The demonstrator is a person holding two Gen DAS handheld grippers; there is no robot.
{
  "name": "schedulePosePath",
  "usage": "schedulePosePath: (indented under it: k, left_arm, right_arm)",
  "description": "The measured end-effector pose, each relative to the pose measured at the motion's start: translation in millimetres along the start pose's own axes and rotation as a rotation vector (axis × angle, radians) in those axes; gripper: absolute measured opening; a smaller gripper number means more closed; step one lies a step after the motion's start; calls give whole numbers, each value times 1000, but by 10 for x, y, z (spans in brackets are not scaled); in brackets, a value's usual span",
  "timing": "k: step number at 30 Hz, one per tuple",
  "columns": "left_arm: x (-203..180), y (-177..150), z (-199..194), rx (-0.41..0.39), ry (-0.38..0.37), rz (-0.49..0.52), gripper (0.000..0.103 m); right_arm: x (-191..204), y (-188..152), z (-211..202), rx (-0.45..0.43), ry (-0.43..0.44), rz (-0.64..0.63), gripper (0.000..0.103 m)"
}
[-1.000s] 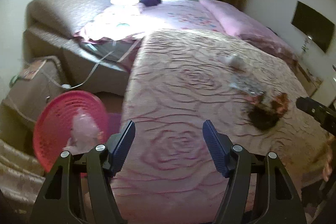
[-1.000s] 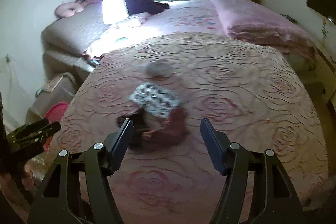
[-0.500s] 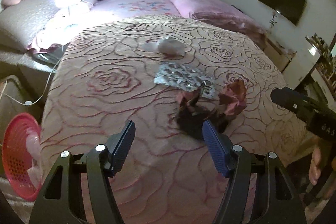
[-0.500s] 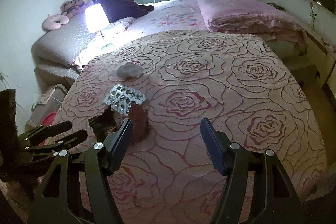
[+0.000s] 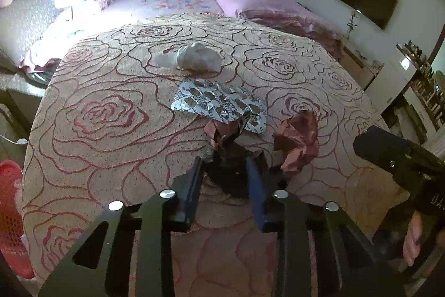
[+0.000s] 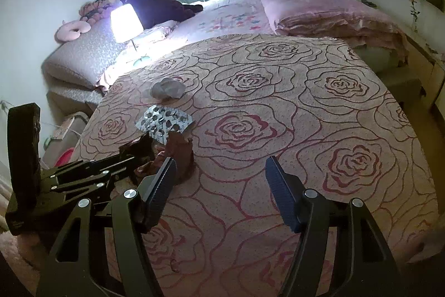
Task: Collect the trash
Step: 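Grasp the dark crumpled wrapper with the left tool, then grasp the silver pill blister pack with the right tool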
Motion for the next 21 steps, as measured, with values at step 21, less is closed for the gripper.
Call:
schedulePosePath:
  k: [21]
  left_arm:
    - [671, -207, -640, -134, 105, -118, 23]
  right_arm:
    - [657, 484, 443, 94, 21, -291, 65]
Point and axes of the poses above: each gripper's, at about its wrist camera, not at the fingertips, and z roughly the way its jaws point, x to its left, y to its top, the point moved 7 cm from there along z, roughly the way its jaws point, and after that the axes turned 15 degrees about x, right-handed, at the moved point
